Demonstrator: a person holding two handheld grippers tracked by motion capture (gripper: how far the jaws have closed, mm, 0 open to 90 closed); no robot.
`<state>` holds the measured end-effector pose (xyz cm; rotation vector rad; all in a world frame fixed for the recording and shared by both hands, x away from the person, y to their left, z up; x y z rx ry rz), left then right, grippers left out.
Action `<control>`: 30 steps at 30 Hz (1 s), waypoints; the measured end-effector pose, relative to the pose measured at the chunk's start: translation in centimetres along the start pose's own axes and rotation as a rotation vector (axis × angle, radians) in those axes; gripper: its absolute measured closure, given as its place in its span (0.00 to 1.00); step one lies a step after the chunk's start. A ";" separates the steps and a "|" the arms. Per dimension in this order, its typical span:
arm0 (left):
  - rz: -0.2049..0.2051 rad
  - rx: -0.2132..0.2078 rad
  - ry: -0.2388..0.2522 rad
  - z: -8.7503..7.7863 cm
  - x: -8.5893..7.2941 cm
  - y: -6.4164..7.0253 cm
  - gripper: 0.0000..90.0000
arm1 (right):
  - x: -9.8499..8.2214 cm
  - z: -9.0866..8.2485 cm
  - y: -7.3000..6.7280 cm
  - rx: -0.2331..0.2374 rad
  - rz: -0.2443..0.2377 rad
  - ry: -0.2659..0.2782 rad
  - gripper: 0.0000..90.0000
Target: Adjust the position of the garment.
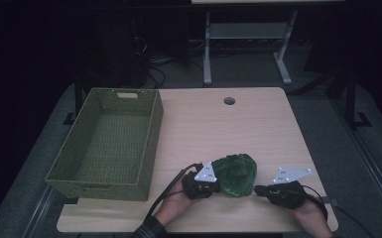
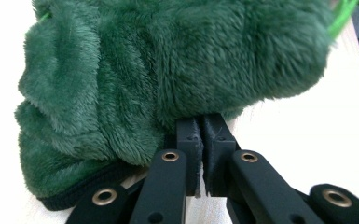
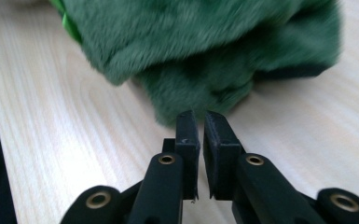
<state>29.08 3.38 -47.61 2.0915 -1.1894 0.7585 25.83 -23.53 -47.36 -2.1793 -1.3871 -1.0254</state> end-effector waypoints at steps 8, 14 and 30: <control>-0.001 -0.004 0.041 -2.7 0.5 0.8 0.77 | 1.5 -2.3 1.7 -0.060 0.044 0.077 0.93; -0.027 0.012 0.093 -4.4 1.6 0.4 0.89 | 3.8 -3.1 2.3 -0.072 0.026 0.134 1.00; -0.079 0.022 0.032 -0.2 2.8 -1.5 1.00 | 4.2 1.6 3.5 0.002 0.012 -0.026 1.00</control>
Point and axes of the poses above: each handheld gripper's, and its own axes: z roughly forward along the jaws, x roughly out of its top, y roughly to its right, the point moved 2 cm from there along z, roughly forward along the jaws, and after that the axes turned 15 degrees about -z, right-handed, at the moved point
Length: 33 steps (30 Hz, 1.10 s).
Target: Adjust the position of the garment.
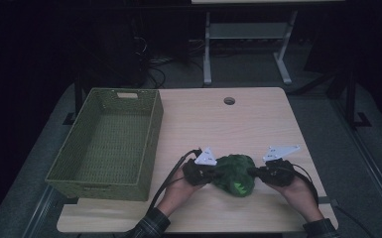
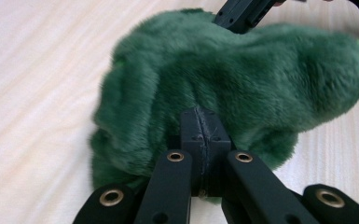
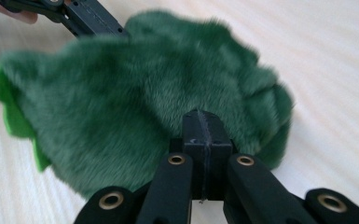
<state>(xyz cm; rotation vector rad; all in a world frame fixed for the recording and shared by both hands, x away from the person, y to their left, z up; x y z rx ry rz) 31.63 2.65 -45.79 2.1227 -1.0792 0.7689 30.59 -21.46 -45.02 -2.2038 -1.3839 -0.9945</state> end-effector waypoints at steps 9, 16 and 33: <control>0.024 -0.010 -0.066 1.7 -1.2 0.9 1.00 | -1.4 1.0 -1.2 0.036 0.015 -0.083 1.00; 0.041 0.003 -0.089 2.3 -1.8 0.8 1.00 | -1.8 1.7 -1.8 0.049 0.023 -0.118 1.00; -0.026 0.081 -0.058 0.2 -1.5 -2.7 1.00 | -0.2 3.7 -4.1 0.159 -0.043 -0.074 1.00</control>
Point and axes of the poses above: each handheld gripper's, and its own axes: z roughly forward along the jaws, x roughly out of its top, y roughly to its right, the point moved 2 cm from there along z, roughly forward along the jaws, and after that the axes turned 15 degrees about -z, right-handed, at the moved point
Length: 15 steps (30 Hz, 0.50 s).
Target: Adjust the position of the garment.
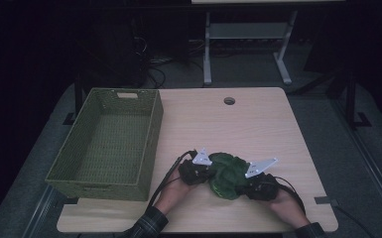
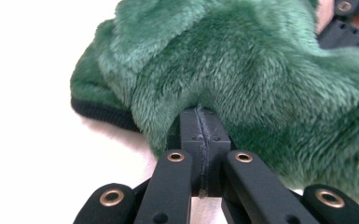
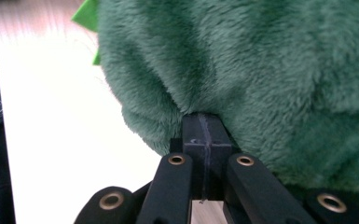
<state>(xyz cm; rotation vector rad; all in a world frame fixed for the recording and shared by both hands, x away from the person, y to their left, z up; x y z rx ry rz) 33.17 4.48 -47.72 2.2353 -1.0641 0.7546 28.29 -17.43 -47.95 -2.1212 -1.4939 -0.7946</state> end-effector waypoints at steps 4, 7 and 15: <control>-0.013 0.000 0.018 -1.1 0.2 0.1 1.00 | 0.4 -0.8 -0.2 -0.018 -0.013 0.022 1.00; -0.026 -0.007 0.030 -2.2 0.2 0.5 1.00 | 1.1 -2.7 -0.2 -0.056 -0.025 0.086 1.00; -0.044 -0.058 0.039 -4.7 -0.4 1.9 1.00 | 2.7 -6.0 2.1 -0.160 -0.029 0.186 1.00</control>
Point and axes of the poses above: each handheld gripper's, and its own axes: z roughly forward along the jaws, x roughly out of its top, y roughly to its right, the point moved 2 cm from there along z, roughly forward along the jaws, and after that the axes turned 15 degrees about -z, right-handed, at the moved point
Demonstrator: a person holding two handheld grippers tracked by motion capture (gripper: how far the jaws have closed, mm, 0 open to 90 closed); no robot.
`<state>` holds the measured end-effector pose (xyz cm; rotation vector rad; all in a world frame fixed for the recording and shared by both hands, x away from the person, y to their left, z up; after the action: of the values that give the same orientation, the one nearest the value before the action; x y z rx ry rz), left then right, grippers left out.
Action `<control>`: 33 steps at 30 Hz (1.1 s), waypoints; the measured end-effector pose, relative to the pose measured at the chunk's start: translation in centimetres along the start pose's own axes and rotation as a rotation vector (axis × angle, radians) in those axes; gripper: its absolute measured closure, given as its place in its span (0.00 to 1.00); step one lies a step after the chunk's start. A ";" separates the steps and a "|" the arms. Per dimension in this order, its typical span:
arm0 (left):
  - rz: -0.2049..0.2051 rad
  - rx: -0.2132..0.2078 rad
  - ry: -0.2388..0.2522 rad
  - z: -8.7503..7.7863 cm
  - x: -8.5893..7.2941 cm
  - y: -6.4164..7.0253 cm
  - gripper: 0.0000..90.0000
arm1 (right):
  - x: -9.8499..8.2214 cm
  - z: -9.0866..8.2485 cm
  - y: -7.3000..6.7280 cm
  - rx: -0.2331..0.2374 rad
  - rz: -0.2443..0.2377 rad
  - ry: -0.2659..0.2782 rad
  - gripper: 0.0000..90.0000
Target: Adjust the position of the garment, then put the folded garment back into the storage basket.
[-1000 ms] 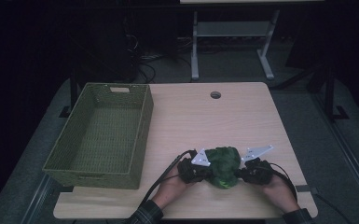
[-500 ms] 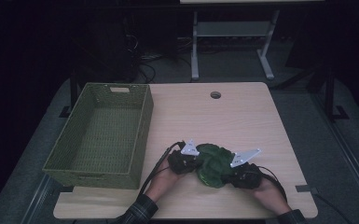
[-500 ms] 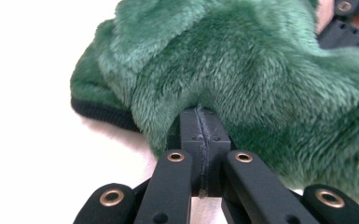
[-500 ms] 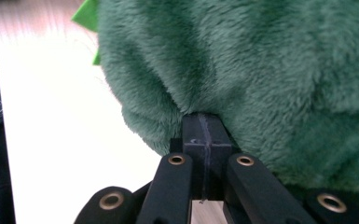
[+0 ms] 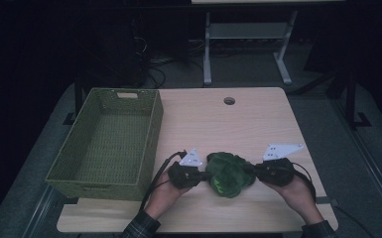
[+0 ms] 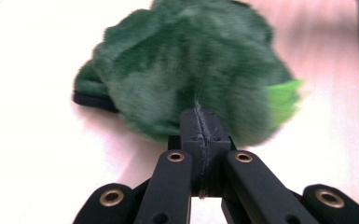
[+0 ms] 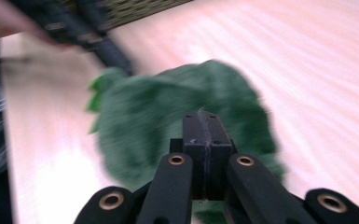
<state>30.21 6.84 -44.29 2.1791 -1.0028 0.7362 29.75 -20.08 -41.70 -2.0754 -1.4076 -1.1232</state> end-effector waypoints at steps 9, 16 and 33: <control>-0.010 -0.044 0.003 0.5 -0.6 1.7 1.00 | -0.9 2.0 4.5 -0.072 0.060 -0.031 1.00; 0.000 -0.055 -0.061 2.7 -1.4 2.2 1.00 | -2.0 3.7 5.5 -0.057 0.098 -0.072 1.00; 0.000 -0.006 -0.082 4.7 -1.4 1.4 1.00 | -3.2 4.8 4.9 0.025 0.095 -0.115 1.00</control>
<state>29.31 3.37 -47.89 2.2194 -1.0451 0.6475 35.56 -20.68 -46.57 -2.1955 -1.3509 -0.9575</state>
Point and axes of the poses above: each handheld gripper's, and its own axes: z roughly forward along the jaws, x roughly out of its top, y roughly to its right, the point moved 2 cm from there along z, roughly forward along the jaws, and after that the axes turned 15 degrees about -z, right-handed, at the moved point
